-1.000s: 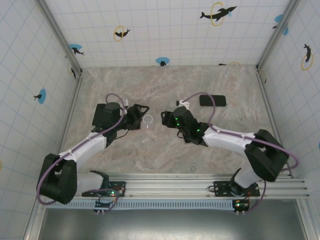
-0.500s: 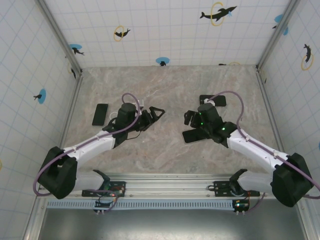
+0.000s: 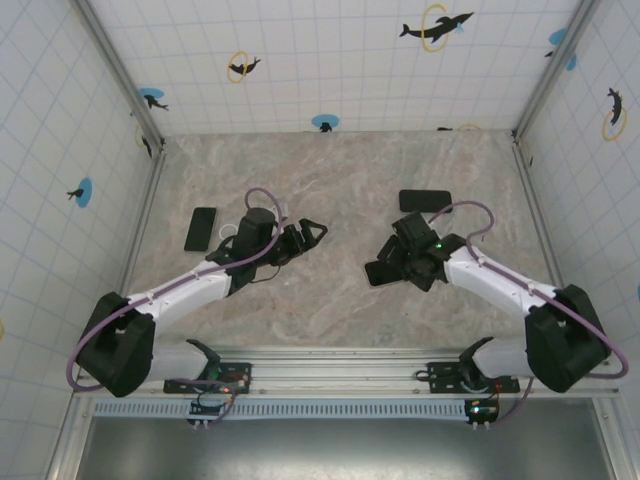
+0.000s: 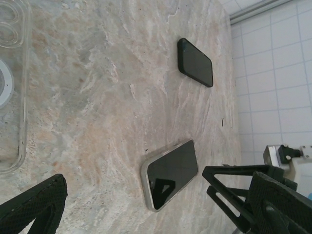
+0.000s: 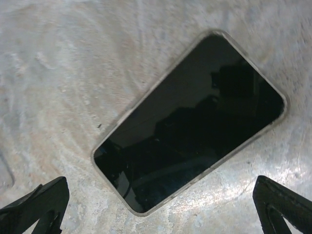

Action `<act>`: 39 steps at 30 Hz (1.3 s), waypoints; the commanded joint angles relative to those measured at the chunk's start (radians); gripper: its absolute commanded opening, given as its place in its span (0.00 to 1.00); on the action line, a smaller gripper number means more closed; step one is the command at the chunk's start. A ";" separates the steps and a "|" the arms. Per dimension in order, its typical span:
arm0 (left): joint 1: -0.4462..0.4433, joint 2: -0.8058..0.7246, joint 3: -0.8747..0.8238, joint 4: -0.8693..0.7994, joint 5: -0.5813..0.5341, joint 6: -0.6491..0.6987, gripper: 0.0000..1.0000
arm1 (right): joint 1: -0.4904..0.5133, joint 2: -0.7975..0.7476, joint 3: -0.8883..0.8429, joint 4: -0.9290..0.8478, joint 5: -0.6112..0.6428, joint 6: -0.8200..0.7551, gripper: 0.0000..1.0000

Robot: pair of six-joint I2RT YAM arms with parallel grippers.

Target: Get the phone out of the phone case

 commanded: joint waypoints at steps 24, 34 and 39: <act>-0.005 0.032 -0.023 0.005 0.026 0.047 0.98 | -0.086 0.346 0.227 -0.180 -0.062 0.364 0.99; -0.005 0.037 -0.030 0.009 0.039 0.042 0.98 | -0.096 0.395 0.242 -0.183 -0.065 0.422 1.00; -0.005 0.034 -0.040 0.014 0.042 0.040 0.98 | -0.096 0.432 0.261 -0.220 -0.064 0.422 0.99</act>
